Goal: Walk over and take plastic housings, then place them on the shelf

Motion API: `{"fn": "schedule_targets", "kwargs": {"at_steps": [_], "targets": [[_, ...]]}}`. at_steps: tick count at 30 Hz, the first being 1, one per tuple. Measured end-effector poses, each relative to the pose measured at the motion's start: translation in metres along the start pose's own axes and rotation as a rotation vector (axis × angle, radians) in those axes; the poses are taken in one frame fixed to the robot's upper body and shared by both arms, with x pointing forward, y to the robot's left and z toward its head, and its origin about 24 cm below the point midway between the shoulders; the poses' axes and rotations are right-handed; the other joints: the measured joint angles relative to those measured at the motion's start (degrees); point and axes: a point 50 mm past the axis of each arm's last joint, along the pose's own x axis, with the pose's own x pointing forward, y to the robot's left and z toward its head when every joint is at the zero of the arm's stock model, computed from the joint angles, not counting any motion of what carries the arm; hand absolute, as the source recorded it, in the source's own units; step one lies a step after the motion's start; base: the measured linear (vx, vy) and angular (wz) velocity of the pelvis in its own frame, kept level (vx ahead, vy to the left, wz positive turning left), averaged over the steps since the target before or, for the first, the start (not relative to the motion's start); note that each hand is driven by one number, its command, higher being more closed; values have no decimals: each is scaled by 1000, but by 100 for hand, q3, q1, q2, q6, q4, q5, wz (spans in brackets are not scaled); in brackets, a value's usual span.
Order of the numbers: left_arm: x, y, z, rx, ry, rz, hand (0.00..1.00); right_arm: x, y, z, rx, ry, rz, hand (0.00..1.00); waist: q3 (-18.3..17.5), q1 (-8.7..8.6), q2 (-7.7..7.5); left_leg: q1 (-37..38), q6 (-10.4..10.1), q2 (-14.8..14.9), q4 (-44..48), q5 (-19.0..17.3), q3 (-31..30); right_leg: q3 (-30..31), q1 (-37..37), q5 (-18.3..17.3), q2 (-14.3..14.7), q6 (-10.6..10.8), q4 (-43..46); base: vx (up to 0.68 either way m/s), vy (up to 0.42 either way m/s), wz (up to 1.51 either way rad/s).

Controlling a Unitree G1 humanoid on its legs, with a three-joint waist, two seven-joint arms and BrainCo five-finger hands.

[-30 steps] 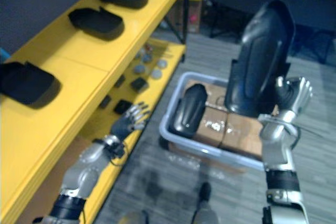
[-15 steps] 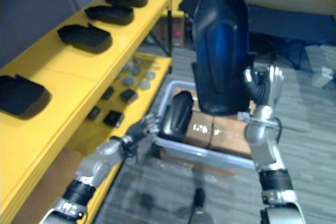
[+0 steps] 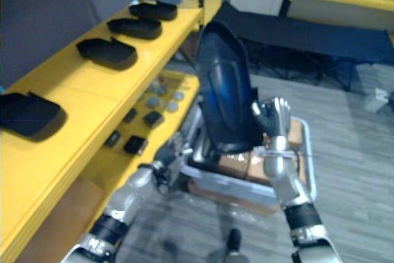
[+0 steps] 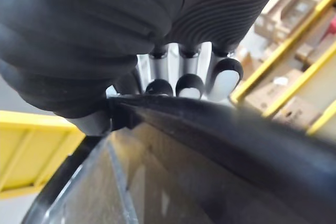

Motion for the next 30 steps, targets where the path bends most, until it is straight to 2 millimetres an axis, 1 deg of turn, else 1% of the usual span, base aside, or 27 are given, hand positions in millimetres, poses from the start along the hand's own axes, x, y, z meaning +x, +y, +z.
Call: {"fn": "schedule_targets", "kwargs": {"at_steps": [6, 7, 10, 14, 21, 23, 25, 30], "targets": [[5, -10, 8, -31, -55, -21, 0, -8, 14, -5, 4, 43, 50, 100, -6, 2, 2, 1, -16, 55, -8, 4, -2, -10, -3, -35, 53, 7, 0, 0, 0, 0], [7, -12, 12, -28, -67, -27, 0, -10, 17, -6, 4, 58, 60, 100, -6, 2, 3, 2, -16, 54, -11, 4, -2, -12, -6, -15, 52, -11, 1, 0, 0, 0], [9, -14, 18, -24, -87, -33, 0, -13, 22, -8, 9, 79, 71, 100, -8, 5, 2, 10, -16, 47, -11, 4, 0, -20, -6, 56, 46, 26, 3, 35, 19, 0], [12, -18, 23, -25, -100, -39, 0, -17, 30, -7, 17, 87, 102, 100, -9, 10, -1, 10, -14, 36, -11, 4, -2, -16, -4, 82, 36, 30, 50, 20, 8, 1], [13, -30, 19, -24, -97, -44, 0, -23, 41, -4, 39, 101, 128, 100, -11, 59, -5, 3, -12, 28, 16, 4, -6, -6, 7, 95, 30, 11, 2, -27, -9, -1], [14, -29, 16, -20, -86, -31, 0, -24, 43, -3, 45, 103, 133, 100, -11, 57, -5, 6, -15, 32, 23, 5, -1, -5, 8, 24, 35, -44, 0, -41, -23, -2], [14, -29, 12, -22, -70, -14, 0, -25, 45, -2, 47, 98, 143, 100, -12, 56, -5, 5, -32, 50, 21, 15, -7, -7, 7, -2, 53, -22, 0, -17, -16, 0], [15, -31, 10, -32, -67, -11, 0, -24, 49, 3, 85, 104, 141, 100, -12, 60, -5, 5, -38, 62, 18, 18, -12, -9, 7, -1, 65, -30, 1, 0, 0, 0]]}}
